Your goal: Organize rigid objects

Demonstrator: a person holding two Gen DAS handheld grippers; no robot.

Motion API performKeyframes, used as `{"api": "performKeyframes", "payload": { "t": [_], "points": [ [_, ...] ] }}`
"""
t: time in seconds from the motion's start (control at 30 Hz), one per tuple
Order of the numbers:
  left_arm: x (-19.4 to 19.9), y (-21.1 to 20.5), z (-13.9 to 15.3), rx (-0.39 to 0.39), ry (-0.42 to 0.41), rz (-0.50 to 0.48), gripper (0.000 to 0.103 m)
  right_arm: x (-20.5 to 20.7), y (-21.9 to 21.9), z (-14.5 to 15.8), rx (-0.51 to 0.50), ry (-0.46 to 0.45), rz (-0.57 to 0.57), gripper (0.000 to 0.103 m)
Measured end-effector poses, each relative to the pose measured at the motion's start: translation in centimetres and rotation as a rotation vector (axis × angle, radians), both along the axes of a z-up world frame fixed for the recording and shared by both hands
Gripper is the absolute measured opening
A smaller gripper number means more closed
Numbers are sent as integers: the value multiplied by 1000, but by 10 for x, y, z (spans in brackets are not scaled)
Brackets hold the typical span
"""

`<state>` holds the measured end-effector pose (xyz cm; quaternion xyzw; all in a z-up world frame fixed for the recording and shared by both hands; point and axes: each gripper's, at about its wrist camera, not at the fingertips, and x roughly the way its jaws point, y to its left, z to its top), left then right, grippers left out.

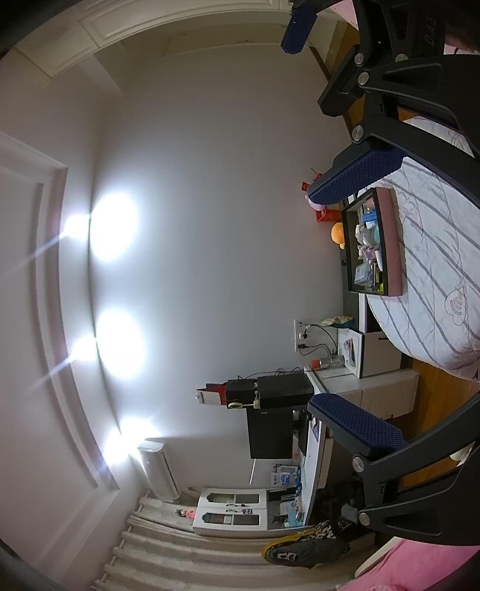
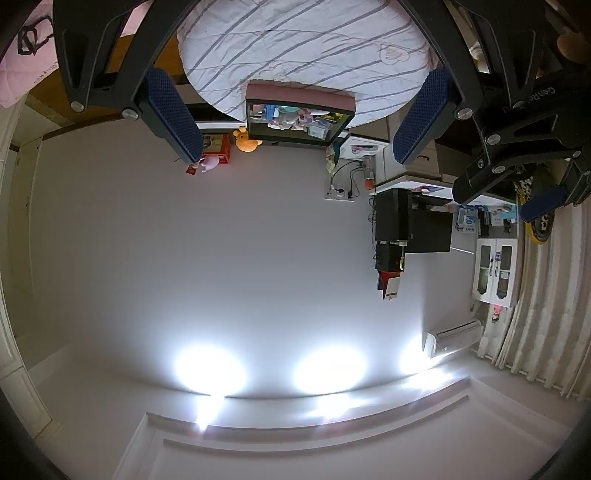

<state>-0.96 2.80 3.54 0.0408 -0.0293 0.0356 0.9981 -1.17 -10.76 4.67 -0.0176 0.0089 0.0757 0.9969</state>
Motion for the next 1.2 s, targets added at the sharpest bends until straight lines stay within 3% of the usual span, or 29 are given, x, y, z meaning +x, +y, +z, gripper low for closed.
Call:
{"api": "performKeyframes", "payload": {
  "t": [1.2],
  "points": [
    [-2,-4,-2,19,-15,25,103,0,1,-6,1,15,4,103]
  ]
}}
